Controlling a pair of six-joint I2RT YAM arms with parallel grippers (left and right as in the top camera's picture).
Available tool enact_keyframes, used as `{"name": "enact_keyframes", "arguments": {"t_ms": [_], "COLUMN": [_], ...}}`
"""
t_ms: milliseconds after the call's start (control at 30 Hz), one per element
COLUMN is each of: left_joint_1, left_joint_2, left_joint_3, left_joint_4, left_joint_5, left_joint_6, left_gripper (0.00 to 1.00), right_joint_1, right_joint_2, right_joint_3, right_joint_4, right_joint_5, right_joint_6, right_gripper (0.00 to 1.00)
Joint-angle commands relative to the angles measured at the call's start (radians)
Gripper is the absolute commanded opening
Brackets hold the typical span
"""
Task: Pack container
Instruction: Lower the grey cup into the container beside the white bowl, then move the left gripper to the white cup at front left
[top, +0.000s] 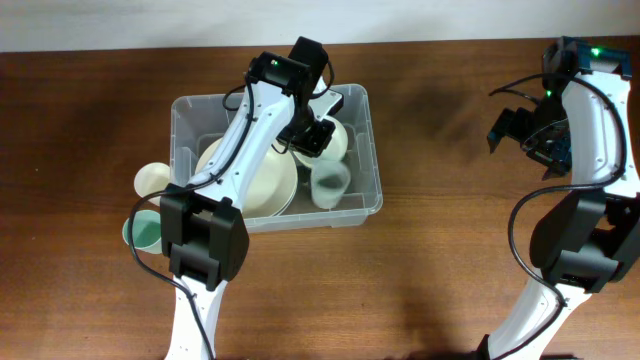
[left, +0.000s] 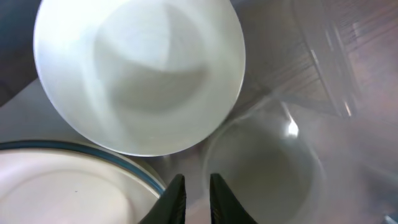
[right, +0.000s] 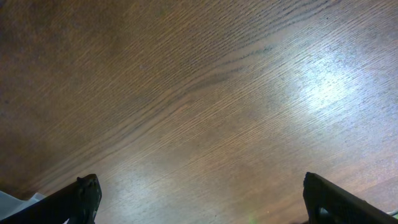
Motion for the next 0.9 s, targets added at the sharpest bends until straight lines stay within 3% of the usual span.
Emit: {"name": "enact_keyframes", "arguments": {"t_ms": [0, 67, 167, 233, 467, 500, 533, 733, 867], "left_joint_1": [0.003, 0.003, 0.003, 0.004, 0.025, 0.036, 0.043, 0.194, 0.354], "left_joint_2": [0.004, 0.004, 0.004, 0.004, -0.018, -0.029, -0.035, -0.121, -0.14], "left_joint_3": [-0.005, -0.005, -0.005, -0.005, 0.116, 0.167, 0.198, 0.406, 0.406], "left_joint_4": [0.005, 0.005, 0.018, 0.031, 0.008, -0.009, -0.021, -0.164, -0.3], "left_joint_5": [-0.018, -0.018, -0.018, -0.018, -0.018, -0.021, -0.031, -0.378, -0.456], "left_joint_6": [-0.005, -0.006, -0.006, -0.006, -0.006, -0.006, -0.01, -0.247, -0.48], "left_gripper": [0.18, 0.22, 0.38, 0.56, 0.68, 0.8, 0.99, 1.0, 0.99], "right_joint_1": [-0.003, -0.003, -0.003, -0.003, -0.003, -0.003, -0.003, -0.003, -0.003], "right_joint_2": [-0.008, -0.008, -0.008, -0.008, -0.008, -0.008, -0.008, -0.008, -0.008], "right_joint_3": [-0.004, -0.004, -0.004, -0.004, -0.004, -0.004, -0.004, -0.004, -0.004], "right_joint_4": [0.0, 0.0, 0.0, 0.0, 0.0, 0.0, 0.0, 0.0, 0.0], "right_joint_5": [-0.002, -0.002, -0.001, -0.001, -0.001, -0.002, -0.001, -0.002, -0.002], "right_joint_6": [0.0, 0.0, 0.0, 0.0, 0.0, 0.0, 0.0, 0.0, 0.0], "right_gripper": [0.99, 0.99, 0.99, 0.99, 0.99, 0.99, 0.99, 0.99, 0.99]}}
